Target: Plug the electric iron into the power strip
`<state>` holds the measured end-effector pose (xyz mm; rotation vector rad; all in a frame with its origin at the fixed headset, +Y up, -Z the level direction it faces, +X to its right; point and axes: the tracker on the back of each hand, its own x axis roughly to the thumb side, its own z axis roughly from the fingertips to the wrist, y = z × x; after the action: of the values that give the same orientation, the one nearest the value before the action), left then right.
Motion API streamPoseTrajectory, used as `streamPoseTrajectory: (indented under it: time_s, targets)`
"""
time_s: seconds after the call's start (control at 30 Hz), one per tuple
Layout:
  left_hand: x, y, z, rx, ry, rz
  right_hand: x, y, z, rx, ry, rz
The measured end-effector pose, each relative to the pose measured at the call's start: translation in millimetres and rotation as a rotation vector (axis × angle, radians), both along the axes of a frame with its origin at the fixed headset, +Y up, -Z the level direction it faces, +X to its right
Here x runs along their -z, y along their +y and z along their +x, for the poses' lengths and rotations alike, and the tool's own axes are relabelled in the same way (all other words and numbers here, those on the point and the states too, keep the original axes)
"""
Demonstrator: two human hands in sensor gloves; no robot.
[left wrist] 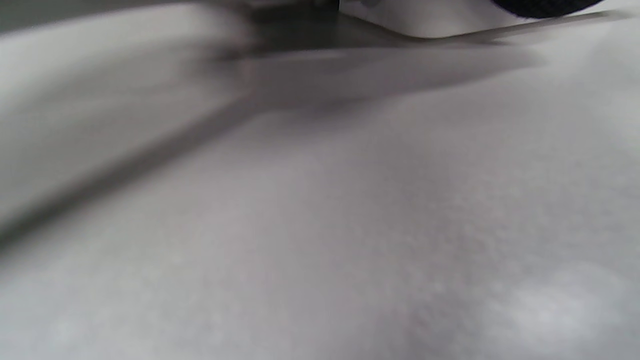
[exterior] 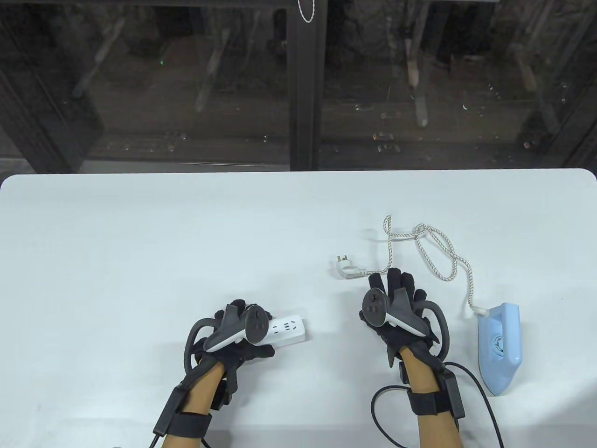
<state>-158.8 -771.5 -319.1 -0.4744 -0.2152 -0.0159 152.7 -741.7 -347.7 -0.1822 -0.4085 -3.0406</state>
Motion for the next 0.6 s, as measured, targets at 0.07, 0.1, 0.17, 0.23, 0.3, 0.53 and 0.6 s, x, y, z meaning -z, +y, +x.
streamPoseTrajectory:
  time_s: [0.07,0.1,0.17,0.23,0.3,0.53,0.6]
  targets:
    - [0.6,-2.2,-0.3,-0.016,0.009,-0.030,8.6,6.5,-4.4,0.035,-0.003,0.024]
    - [0.8,-3.0,-0.4,-0.019,0.010,-0.042,11.9,8.3,-7.5,0.052,0.003,0.029]
    - [0.9,-4.3,-0.4,-0.024,0.012,-0.060,23.7,10.0,-18.1,0.082,0.033,0.010]
    - [0.5,-4.3,-0.3,-0.032,0.015,-0.083,40.1,6.5,-29.4,0.075,0.033,-0.044]
    - [0.2,-3.9,-0.6,-0.046,0.023,-0.094,56.5,-0.9,-37.2,0.054,0.015,-0.104]
    - [0.9,-4.5,-1.4,-0.061,0.021,-0.104,82.0,-27.6,-45.7,0.095,-0.107,-0.044]
    - [1.2,-4.4,-1.5,-0.064,0.021,-0.104,79.5,-24.8,-49.2,0.108,-0.038,0.018]
